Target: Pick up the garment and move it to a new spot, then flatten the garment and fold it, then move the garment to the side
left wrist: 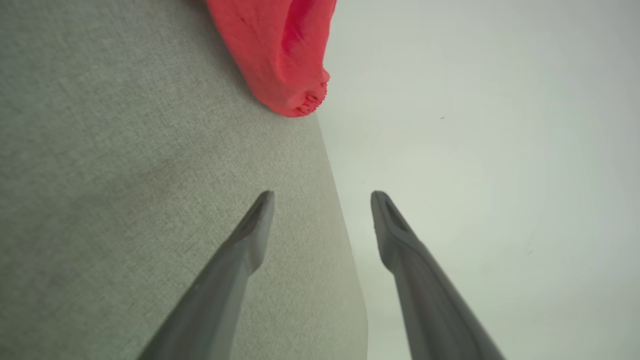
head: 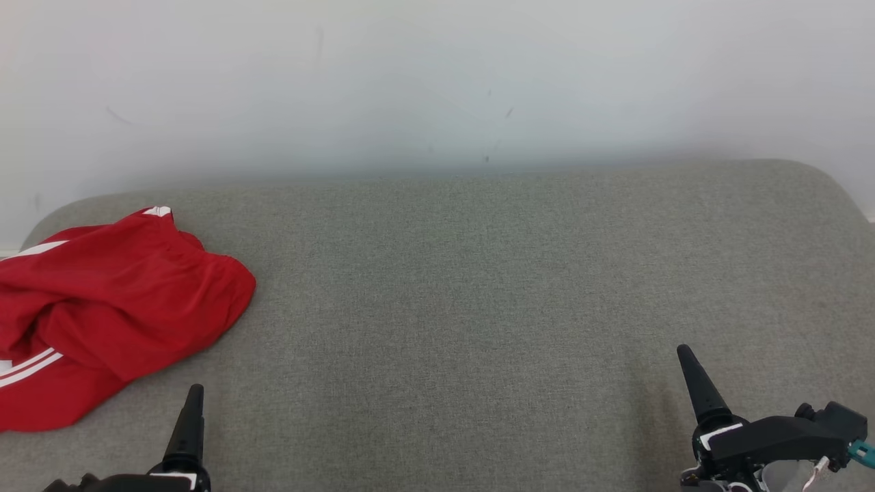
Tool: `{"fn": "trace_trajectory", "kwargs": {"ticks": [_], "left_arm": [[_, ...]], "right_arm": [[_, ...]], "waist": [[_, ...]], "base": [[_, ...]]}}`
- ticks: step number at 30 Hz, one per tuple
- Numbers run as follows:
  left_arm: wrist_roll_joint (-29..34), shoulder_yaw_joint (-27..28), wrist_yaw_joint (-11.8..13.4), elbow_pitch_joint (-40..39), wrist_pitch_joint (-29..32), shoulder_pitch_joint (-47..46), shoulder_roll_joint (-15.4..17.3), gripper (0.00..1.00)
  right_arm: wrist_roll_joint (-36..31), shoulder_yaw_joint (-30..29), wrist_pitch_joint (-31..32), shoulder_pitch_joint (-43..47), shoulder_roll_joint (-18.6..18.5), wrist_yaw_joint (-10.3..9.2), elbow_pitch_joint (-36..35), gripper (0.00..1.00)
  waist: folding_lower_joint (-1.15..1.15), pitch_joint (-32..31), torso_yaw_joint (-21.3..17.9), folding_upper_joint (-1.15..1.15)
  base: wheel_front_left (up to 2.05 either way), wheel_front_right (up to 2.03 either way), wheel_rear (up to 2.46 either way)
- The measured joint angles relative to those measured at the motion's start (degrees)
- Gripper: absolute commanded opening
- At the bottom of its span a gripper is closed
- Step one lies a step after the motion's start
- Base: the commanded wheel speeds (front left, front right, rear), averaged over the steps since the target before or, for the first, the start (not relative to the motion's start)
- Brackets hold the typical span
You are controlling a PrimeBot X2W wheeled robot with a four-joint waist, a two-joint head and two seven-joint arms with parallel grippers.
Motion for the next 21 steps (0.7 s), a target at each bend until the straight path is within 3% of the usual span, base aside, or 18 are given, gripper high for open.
{"fn": "trace_trajectory", "kwargs": {"ticks": [21], "left_arm": [[20.9,-2.4,3.0,1.1,-4.5,-1.1,1.6,1.00]], "right_arm": [[-20.0,6.6,-3.3,-3.0,-4.0,-3.52,-0.5,1.00]], "waist": [[0.00,-0.2,-0.3,0.00]], "base": [[0.00,0.00,0.00]]}}
